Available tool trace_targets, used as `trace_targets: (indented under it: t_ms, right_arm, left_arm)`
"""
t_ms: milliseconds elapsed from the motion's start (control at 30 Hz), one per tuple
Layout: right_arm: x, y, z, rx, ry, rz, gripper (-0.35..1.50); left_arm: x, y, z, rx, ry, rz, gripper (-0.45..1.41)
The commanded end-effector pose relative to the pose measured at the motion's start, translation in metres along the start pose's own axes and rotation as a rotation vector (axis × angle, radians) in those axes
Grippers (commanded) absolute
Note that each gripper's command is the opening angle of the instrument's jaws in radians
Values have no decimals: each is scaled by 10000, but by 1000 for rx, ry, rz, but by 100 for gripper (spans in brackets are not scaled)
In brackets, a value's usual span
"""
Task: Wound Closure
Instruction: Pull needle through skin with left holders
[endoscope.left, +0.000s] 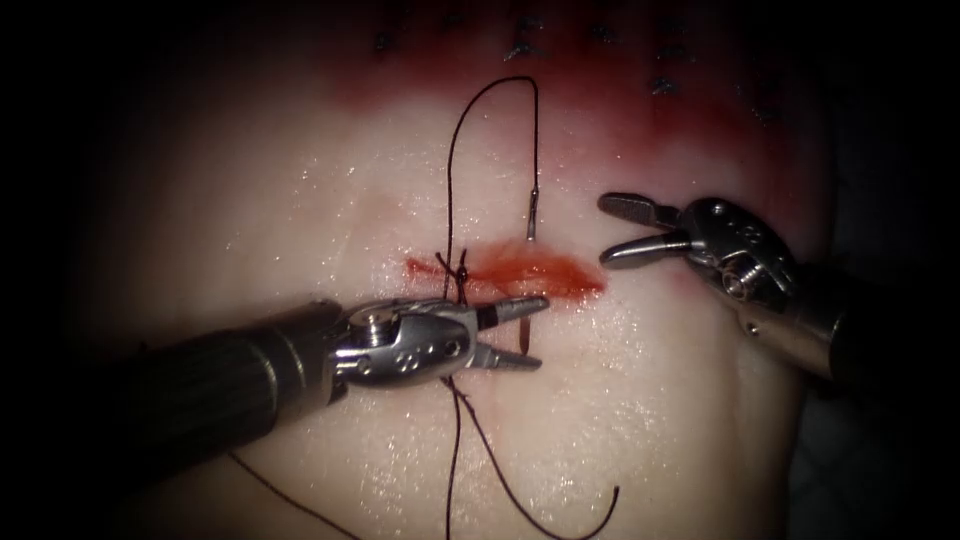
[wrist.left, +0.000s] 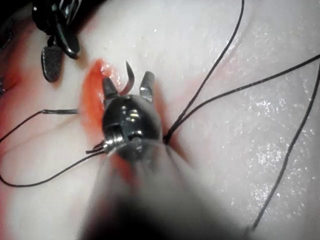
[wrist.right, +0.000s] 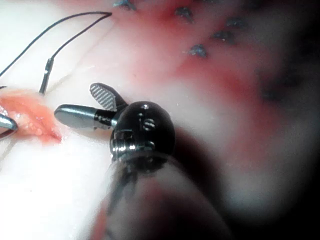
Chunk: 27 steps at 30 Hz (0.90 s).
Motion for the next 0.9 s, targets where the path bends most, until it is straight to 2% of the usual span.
trace_targets:
  t_ms: [33, 200, 300, 367, 433, 600, 900]
  right_arm:
    - [-5, 2, 2, 2, 0, -1, 133]
    - [-7, -3, -8, -3, -8, -4, 133]
    - [-8, -6, -14, -12, -8, -5, 131]
    - [-8, -9, -17, -17, -10, -5, 128]
    - [-8, -11, -19, -14, -10, -5, 125]
    - [-9, -17, -22, -13, -10, -6, 120]
    - [-10, -26, -22, -14, -10, -5, 115]
  left_arm:
    - [-2, -3, 8, 3, 3, 1, 78]
    - [-9, -8, 10, 9, 17, 4, 75]
    - [-14, -11, 11, 16, 13, -16, 61]
    - [-16, -13, 11, 2, 26, -55, 24]
    - [-17, -12, 10, -46, 66, -81, -32]
    - [-8, -4, 3, -155, 174, -292, -35]
    - [26, -2, -20, -243, 298, -468, -35]
